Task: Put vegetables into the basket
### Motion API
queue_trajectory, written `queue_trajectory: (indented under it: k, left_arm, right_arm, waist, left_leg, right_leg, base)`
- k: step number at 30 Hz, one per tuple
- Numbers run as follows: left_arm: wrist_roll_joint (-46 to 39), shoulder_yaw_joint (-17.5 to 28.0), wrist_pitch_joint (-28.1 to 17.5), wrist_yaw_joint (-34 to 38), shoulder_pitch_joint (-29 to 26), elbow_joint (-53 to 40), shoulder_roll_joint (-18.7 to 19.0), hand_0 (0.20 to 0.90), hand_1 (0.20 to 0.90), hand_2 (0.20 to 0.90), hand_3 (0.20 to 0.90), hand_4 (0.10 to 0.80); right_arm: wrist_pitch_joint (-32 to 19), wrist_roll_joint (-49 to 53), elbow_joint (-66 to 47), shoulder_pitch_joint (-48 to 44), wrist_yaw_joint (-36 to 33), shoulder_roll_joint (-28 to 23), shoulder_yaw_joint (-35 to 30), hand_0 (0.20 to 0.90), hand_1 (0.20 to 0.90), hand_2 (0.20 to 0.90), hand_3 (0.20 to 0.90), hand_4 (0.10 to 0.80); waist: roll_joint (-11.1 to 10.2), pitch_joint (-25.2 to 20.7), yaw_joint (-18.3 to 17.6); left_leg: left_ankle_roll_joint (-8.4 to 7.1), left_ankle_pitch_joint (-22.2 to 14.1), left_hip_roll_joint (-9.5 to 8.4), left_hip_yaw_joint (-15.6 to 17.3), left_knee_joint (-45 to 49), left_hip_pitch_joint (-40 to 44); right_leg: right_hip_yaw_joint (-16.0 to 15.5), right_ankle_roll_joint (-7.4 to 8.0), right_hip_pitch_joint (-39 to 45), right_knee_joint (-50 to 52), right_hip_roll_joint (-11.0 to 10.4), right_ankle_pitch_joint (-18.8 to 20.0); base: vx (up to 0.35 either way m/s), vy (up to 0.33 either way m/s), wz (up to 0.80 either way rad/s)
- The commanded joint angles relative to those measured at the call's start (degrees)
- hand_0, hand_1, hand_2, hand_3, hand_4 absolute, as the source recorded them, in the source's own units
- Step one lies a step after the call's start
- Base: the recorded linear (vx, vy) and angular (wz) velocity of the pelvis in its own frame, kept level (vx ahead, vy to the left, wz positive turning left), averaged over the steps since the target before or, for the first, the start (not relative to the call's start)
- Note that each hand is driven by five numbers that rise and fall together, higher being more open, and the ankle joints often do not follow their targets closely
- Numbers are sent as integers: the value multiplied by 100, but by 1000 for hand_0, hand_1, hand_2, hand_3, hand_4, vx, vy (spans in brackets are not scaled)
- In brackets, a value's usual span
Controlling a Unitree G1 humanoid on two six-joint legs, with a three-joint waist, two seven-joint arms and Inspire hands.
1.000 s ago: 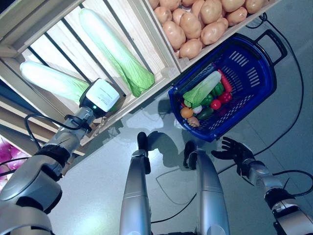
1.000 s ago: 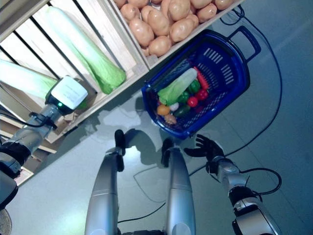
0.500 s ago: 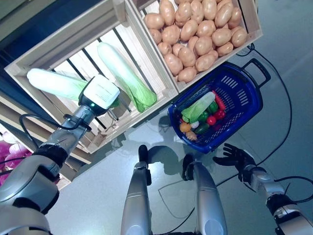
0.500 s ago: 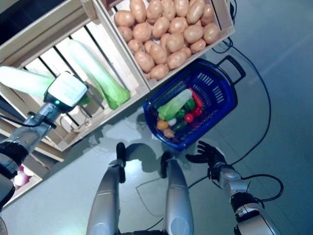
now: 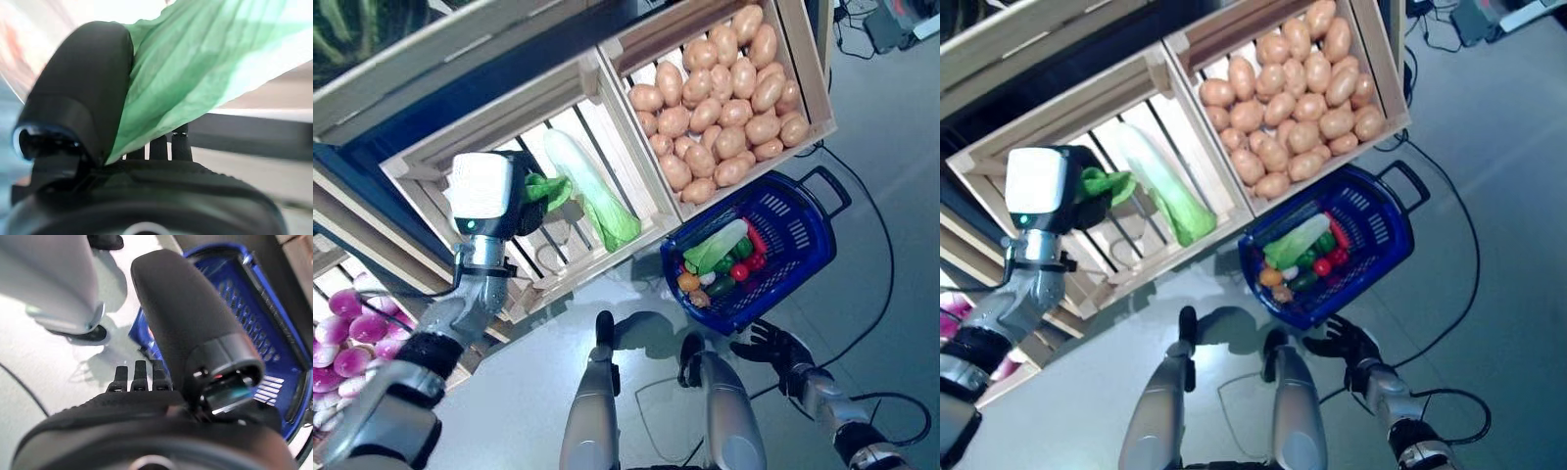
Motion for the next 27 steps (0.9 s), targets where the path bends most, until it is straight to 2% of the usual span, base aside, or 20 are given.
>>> queue_trajectory:
  k: [1, 4, 7, 12, 16, 24, 27]
  left_arm:
    - [-1194, 787, -689, -545, 348, -889, -329, 300, 300, 300, 300, 400]
    - [-2577, 1165, -973, -1763, 884, -1502, -940, 300, 300, 300, 300, 400]
    - [-3437, 1338, -1076, -2673, 1280, -1882, -1329, 300, 300, 300, 300, 400]
    - [-5429, 1423, -832, -4169, 1717, -2363, -1835, 300, 300, 300, 300, 400]
    - [-5951, 1359, -600, -4469, 1832, -2438, -1972, 300, 300, 300, 300, 400]
    - [-7102, 1499, -228, -4992, 1943, -2425, -2159, 300, 300, 300, 300, 400]
    - [-6961, 1413, -113, -5054, 1876, -2441, -2166, 300, 300, 300, 300, 400]
  right_arm:
    - [-660, -325, -395, 360, -255, 161, -419, 900, 900, 900, 900, 800]
    - [-760, -506, -977, 609, -147, 326, -589, 900, 900, 900, 900, 800]
    - [-827, -665, -1496, 853, 7, 420, -696, 900, 900, 900, 900, 800]
    - [-980, -991, -2524, 1240, 411, 516, -834, 900, 900, 900, 900, 800]
    - [-1028, -926, -3090, 1322, 684, 432, -825, 900, 900, 900, 900, 800]
    - [-1011, -601, -4479, 1230, 1874, -29, -847, 900, 900, 900, 900, 800]
    - [-856, -548, -4667, 1058, 2053, -143, -769, 900, 900, 900, 900, 800]
  waist:
    - [-171, -593, 236]
    - [-202, -837, 301]
    - [-186, -1029, 317]
    - [-177, -1430, 288]
    - [-184, -1639, 264]
    - [-202, -2041, 213]
    - [-196, -2096, 228]
  left_leg:
    - [116, -598, -307, 50, 56, 263]
    - [126, -490, -287, 68, -453, 672]
    - [133, -439, -266, 88, -725, 944]
    - [206, -385, -214, 183, -1111, 1430]
    - [239, -364, -208, 224, -1305, 1676]
    - [298, -518, -221, 345, -1383, 2084]
    - [305, -553, -232, 323, -1405, 2141]
  right_leg:
    - [-189, 234, 978, -2228, -132, 1363]
    - [-361, 304, 1414, -2662, -119, 1496]
    - [-459, 334, 1669, -2866, -124, 1561]
    - [-495, 406, 2003, -3084, -158, 1694]
    - [-472, 440, 2175, -3207, -151, 1758]
    - [-374, 498, 2482, -3418, -198, 1811]
    - [-357, 511, 2527, -3450, -204, 1812]
  base:
    - [150, -64, 19]
    - [140, -57, 15]
    - [128, -23, 13]
    - [137, -26, 12]
    - [125, -34, 1]
    - [95, -9, -5]
    - [23, -4, 0]
